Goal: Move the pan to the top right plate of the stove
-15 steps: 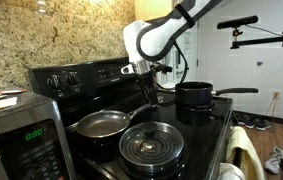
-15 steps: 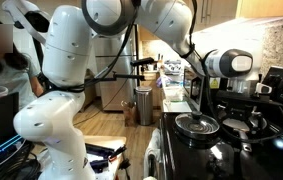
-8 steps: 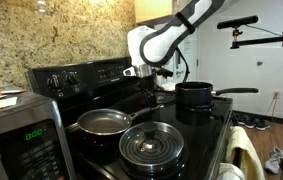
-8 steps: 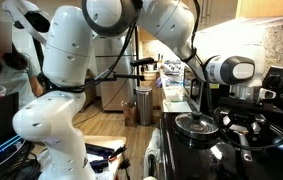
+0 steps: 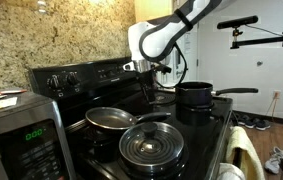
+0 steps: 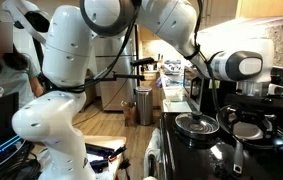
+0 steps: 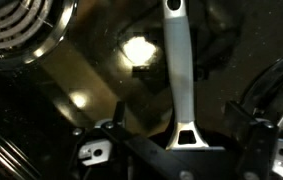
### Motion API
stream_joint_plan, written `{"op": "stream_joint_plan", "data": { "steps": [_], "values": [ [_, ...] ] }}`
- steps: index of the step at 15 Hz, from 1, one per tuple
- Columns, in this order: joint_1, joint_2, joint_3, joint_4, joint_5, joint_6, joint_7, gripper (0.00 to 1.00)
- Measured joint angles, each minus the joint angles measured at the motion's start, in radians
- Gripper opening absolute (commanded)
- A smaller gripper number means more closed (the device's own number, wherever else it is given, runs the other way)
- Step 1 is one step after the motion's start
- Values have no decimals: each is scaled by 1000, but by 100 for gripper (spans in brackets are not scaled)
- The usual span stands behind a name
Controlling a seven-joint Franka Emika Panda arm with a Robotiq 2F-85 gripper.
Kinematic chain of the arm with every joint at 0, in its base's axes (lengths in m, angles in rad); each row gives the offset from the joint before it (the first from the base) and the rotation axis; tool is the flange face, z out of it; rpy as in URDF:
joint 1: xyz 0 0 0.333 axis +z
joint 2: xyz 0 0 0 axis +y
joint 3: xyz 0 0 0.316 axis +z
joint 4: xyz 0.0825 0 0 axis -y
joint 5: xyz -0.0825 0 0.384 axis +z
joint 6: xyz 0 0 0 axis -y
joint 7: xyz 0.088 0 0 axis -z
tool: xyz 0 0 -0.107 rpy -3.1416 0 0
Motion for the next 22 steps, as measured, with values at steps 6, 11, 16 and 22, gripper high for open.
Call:
{"op": "stream_joint_plan", "data": {
  "steps": [6,11,16,22],
  "values": [
    [-13,0,0,23,4,-1,0,100],
    [-13,4,2,24,6,0,0,100],
    [-13,43,11,22,21,11,0,100],
    [-14,91,20,1,29,52,0,100]
  ]
}}
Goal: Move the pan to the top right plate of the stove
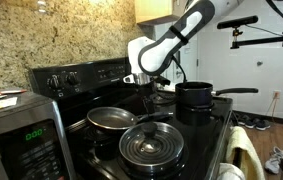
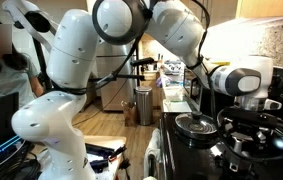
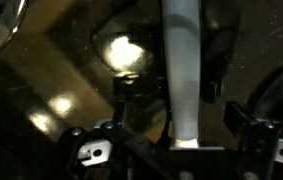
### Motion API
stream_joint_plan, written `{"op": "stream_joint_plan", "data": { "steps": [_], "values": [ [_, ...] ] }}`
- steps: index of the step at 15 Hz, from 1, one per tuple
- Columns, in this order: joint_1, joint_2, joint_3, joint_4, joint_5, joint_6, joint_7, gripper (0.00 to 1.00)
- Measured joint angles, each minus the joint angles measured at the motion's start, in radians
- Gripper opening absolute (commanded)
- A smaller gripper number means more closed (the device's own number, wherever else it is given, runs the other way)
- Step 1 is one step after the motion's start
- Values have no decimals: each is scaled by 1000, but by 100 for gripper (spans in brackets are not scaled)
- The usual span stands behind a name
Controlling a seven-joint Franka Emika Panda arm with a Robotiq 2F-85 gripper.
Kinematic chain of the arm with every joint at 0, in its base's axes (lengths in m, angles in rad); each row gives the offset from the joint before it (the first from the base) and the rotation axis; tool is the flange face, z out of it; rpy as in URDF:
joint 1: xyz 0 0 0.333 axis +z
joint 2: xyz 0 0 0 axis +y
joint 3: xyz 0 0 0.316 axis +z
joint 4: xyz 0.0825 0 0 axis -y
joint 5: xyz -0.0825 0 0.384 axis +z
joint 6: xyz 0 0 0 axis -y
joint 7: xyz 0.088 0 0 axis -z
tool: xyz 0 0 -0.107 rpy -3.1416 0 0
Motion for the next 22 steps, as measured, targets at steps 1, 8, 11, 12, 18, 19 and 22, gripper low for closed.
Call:
{"op": "stream_joint_plan", "data": {
  "steps": [1,8,11,12,18,19,22],
  "values": [
    [0,3,1,-7,1,10,0,100],
    [-1,4,18,-53,7,81,0,42],
    [-2,-2,21,-53,7,82,0,23],
    [-2,-3,22,-53,8,82,0,16],
    [-9,-7,26,-61,13,82,0,0],
    [-11,-7,26,-65,13,82,0,0],
    [-22,-8,20,-66,13,82,0,1]
  ]
}}
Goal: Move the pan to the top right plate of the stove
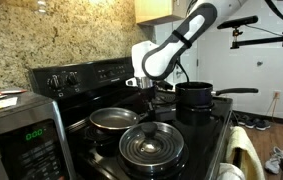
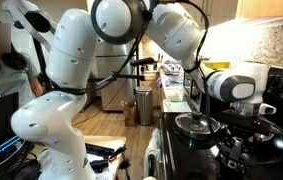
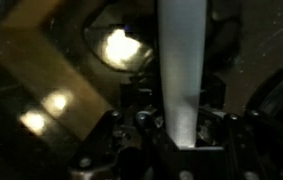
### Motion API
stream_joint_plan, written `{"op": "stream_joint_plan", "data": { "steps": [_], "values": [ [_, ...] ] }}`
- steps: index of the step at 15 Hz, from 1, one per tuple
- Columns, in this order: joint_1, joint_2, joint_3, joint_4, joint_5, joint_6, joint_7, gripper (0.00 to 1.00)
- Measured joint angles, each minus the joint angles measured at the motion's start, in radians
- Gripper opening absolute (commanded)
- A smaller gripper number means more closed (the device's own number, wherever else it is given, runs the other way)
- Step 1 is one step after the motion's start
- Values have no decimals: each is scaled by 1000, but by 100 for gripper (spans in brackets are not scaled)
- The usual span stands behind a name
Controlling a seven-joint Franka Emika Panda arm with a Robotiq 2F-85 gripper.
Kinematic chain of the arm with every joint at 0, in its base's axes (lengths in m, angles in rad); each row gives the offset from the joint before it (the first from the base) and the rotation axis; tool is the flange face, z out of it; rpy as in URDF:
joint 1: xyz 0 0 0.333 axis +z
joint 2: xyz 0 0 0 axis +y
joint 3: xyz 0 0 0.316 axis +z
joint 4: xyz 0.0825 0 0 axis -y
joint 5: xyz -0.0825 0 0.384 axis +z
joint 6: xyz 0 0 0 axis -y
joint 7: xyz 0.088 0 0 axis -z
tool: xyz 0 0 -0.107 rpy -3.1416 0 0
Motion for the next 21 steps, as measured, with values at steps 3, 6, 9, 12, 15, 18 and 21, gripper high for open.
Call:
{"op": "stream_joint_plan", "data": {
  "steps": [3,6,9,12,15,18,21],
  "values": [
    [-20,-9,-12,2,0,-2,0,1],
    [-36,-18,-23,8,0,-5,0,1],
    [-40,-19,-29,16,0,-12,0,38],
    [-40,-19,-30,23,0,-26,0,56],
    [-40,-20,-30,38,0,-38,0,75],
    [-40,-22,-30,45,0,-42,0,65],
    [-40,-22,-29,45,0,-42,0,43]
  ]
}}
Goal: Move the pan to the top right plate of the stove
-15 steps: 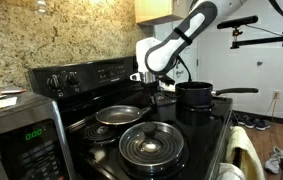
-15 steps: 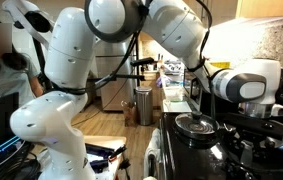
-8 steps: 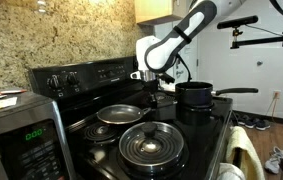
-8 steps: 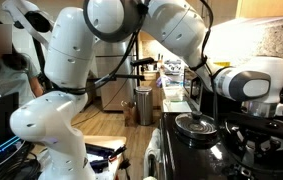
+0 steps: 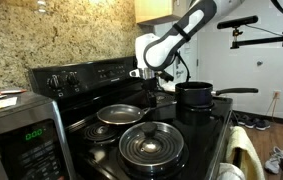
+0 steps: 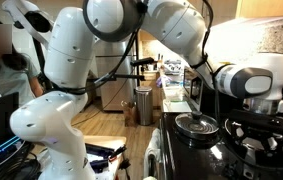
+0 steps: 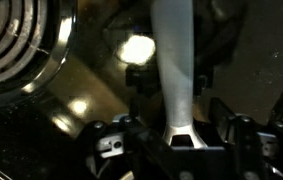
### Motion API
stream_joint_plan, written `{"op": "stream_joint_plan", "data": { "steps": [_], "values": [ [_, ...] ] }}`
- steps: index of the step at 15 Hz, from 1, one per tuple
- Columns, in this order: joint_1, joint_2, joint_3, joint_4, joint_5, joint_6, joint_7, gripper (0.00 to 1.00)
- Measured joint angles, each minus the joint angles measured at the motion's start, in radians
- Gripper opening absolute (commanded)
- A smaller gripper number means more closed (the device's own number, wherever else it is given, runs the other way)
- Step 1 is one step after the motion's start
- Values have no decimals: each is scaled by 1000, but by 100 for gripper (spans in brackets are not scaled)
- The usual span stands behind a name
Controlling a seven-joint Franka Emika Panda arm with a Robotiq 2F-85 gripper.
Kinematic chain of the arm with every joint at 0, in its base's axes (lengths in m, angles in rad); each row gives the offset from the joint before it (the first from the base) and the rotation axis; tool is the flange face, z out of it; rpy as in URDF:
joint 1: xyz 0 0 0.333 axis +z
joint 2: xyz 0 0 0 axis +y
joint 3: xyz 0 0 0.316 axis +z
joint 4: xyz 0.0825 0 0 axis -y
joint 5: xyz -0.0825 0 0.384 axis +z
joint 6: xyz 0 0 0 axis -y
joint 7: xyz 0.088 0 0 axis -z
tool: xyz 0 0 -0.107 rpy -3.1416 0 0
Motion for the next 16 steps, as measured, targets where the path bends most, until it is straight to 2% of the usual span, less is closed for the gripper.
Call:
{"op": "stream_joint_plan", "data": {
  "steps": [4,6,12,16],
  "values": [
    [0,-1,0,0,0,-2,0,15],
    [0,-3,1,0,0,-4,0,4],
    [0,-5,1,2,0,-25,0,6],
    [-3,-17,-32,4,0,-45,34,6]
  ]
}}
